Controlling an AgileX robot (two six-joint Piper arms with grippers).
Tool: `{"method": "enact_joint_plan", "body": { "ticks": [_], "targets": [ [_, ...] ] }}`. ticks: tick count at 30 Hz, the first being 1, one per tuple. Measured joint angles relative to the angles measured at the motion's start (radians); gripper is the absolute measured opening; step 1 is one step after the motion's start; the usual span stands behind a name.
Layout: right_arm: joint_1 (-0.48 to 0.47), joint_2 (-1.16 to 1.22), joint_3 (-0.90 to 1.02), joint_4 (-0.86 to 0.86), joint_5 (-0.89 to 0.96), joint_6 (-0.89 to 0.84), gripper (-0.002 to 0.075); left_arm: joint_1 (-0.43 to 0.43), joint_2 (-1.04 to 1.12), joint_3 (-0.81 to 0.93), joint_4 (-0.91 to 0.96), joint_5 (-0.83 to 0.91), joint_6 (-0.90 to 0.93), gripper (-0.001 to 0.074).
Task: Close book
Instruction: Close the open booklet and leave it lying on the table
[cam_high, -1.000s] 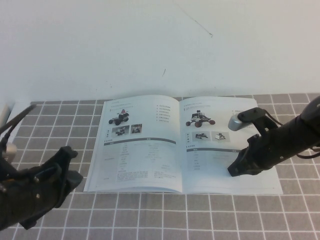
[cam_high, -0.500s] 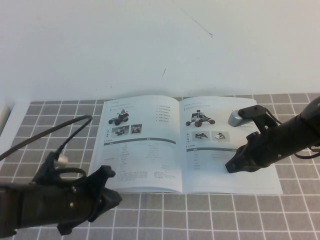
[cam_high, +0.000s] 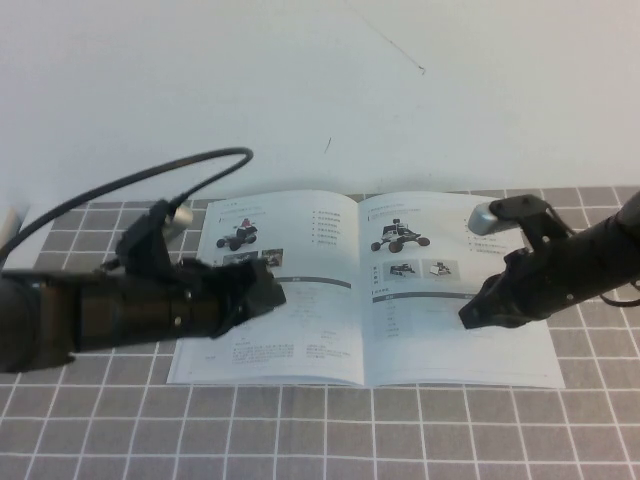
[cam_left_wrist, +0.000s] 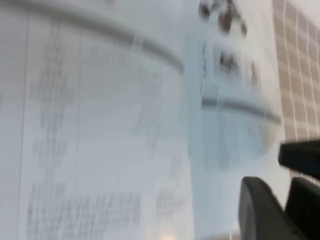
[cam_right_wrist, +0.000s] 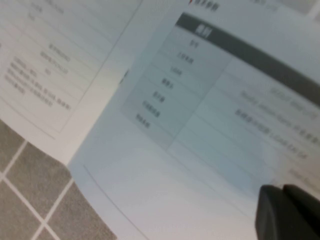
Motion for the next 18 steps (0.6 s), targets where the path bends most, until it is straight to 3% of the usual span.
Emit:
{"method": "enact_joint_plan", "body": {
  "ticks": [2, 5, 10, 18],
  "targets": [
    [-0.021, -0.028, 0.000, 0.000, 0.010, 0.016, 0.0023, 0.000, 0.004, -0.063, 0.009, -0.041, 0.002, 0.0073],
    [-0.067, -0.060, 0.000, 0.000, 0.049, 0.036, 0.0097, 0.002, 0.022, -0.155, 0.126, -0.070, -0.067, 0.0022],
    [-0.114, -0.065, 0.000, 0.002, 0.117, 0.041, 0.0206, 0.002, 0.054, -0.242, 0.384, -0.037, -0.274, 0.0004],
    [-0.053, -0.054, 0.000, 0.071, 0.136, -0.008, 0.0224, 0.013, 0.097, -0.203, 0.504, -0.028, -0.467, 0.0008]
  ]
}}
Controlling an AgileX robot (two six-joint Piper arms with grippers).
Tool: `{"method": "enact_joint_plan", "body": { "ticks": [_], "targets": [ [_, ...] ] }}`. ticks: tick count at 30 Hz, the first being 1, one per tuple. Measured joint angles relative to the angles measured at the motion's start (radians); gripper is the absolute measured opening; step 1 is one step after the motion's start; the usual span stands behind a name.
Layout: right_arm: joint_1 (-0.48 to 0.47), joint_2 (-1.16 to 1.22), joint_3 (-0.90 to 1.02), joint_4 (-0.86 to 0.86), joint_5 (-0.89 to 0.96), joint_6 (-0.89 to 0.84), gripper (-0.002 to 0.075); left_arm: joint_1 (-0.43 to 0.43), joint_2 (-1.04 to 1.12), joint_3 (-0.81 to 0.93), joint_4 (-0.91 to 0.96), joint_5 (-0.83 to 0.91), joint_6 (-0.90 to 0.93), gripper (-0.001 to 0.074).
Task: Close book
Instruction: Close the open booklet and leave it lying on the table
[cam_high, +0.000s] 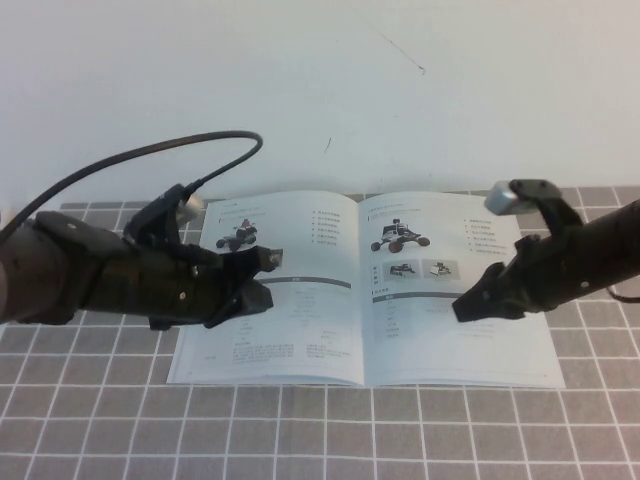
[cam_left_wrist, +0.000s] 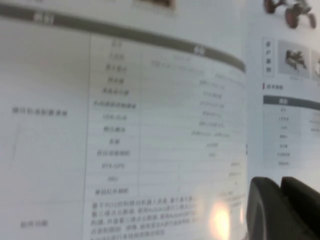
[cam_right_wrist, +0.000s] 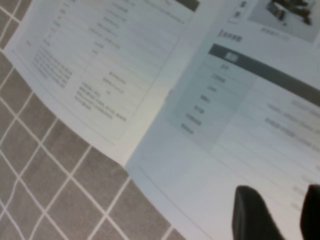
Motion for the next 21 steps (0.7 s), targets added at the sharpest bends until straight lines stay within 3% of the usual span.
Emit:
{"method": "enact_joint_plan", "body": {
  "ticks": [3, 8, 10, 16, 21],
  "targets": [
    [0.028, 0.026, 0.000, 0.008, -0.007, -0.006, 0.0225, 0.021, 0.020, 0.002, -0.005, 0.057, -0.023, 0.0090],
    [0.029, 0.073, 0.000, 0.020, -0.018, -0.006, 0.0227, 0.030, 0.029, 0.002, -0.081, 0.089, -0.028, 0.0390],
    [0.029, 0.087, 0.000, 0.023, -0.021, -0.004, 0.0227, 0.030, 0.029, 0.002, -0.113, 0.071, -0.026, 0.0440],
    [0.029, 0.091, 0.000, 0.025, -0.024, -0.004, 0.0227, 0.084, 0.025, 0.011, -0.133, 0.069, -0.014, 0.0435],
    [0.029, 0.091, 0.000, 0.025, -0.028, -0.004, 0.0227, 0.224, 0.030, 0.011, -0.053, 0.203, 0.031, 0.0431]
  ]
}}
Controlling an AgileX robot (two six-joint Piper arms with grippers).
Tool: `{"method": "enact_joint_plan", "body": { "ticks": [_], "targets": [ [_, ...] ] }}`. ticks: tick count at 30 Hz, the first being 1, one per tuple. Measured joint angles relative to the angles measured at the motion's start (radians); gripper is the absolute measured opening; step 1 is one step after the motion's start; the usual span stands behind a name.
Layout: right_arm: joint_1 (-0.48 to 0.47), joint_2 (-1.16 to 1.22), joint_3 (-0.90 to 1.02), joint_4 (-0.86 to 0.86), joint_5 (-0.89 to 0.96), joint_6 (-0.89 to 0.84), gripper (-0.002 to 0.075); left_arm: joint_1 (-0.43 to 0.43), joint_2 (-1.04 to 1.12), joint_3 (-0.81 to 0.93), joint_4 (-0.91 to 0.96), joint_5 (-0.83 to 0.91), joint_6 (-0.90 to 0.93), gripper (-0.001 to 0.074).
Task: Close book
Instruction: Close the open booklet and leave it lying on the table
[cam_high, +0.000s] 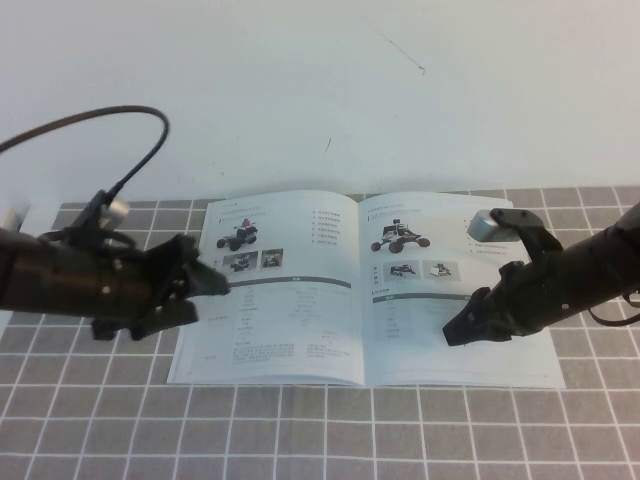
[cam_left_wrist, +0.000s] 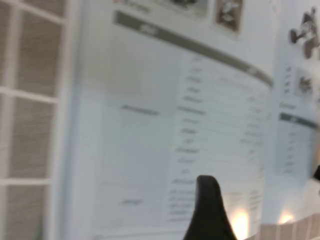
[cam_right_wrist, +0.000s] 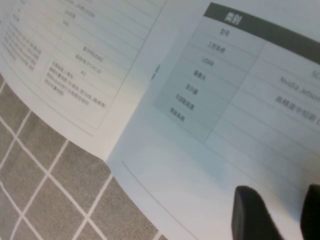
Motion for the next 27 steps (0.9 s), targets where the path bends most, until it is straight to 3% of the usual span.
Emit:
{"method": "enact_joint_plan", "body": {
  "ticks": [7, 17, 27],
  "targets": [
    [0.000, 0.014, 0.000, -0.002, -0.005, 0.000, 0.0227, 0.127, 0.093, -0.095, 0.190, 0.161, 0.019, 0.0428],
    [0.000, 0.040, -0.009, -0.005, 0.019, 0.001, 0.0227, 0.130, 0.253, -0.280, 0.347, 0.226, -0.025, 0.0428],
    [0.000, 0.040, -0.009, -0.018, 0.019, 0.026, 0.0227, 0.130, 0.312, -0.327, 0.378, 0.253, -0.032, 0.0428]
  ]
}}
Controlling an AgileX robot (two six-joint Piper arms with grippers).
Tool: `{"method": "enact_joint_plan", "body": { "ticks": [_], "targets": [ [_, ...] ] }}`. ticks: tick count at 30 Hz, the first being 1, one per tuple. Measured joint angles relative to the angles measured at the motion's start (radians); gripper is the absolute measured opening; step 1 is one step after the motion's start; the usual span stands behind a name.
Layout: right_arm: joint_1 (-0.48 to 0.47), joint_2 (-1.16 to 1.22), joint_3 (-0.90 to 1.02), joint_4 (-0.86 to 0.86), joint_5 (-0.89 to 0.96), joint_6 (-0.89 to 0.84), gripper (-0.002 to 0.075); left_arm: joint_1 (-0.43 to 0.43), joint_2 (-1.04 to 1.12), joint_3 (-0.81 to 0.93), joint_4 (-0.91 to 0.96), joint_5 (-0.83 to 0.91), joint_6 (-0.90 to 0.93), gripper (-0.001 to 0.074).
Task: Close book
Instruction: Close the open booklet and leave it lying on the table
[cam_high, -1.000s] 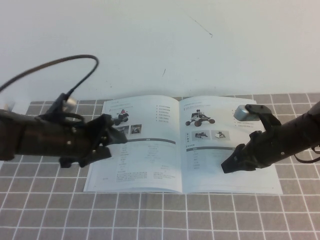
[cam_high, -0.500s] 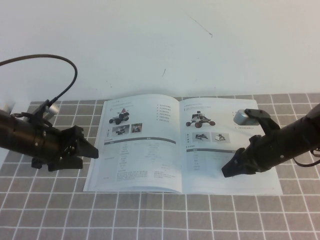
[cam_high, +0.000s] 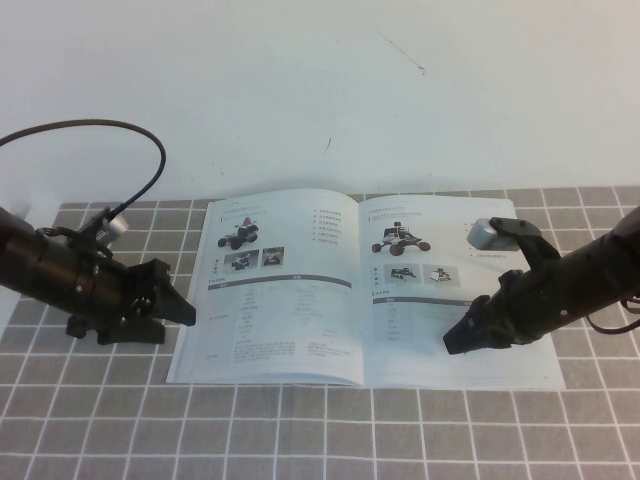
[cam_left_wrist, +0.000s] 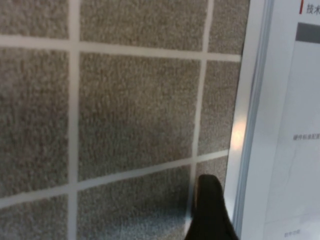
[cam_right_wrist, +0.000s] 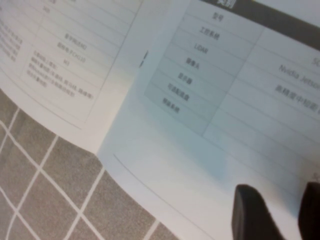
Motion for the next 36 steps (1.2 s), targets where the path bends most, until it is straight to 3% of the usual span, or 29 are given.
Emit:
{"method": "enact_joint_plan", "body": {
  "ticks": [36],
  "targets": [
    [0.000, 0.000, -0.002, -0.006, -0.004, 0.023, 0.0227, -0.002, 0.040, -0.011, -0.078, 0.103, 0.050, 0.0428]
  ]
}}
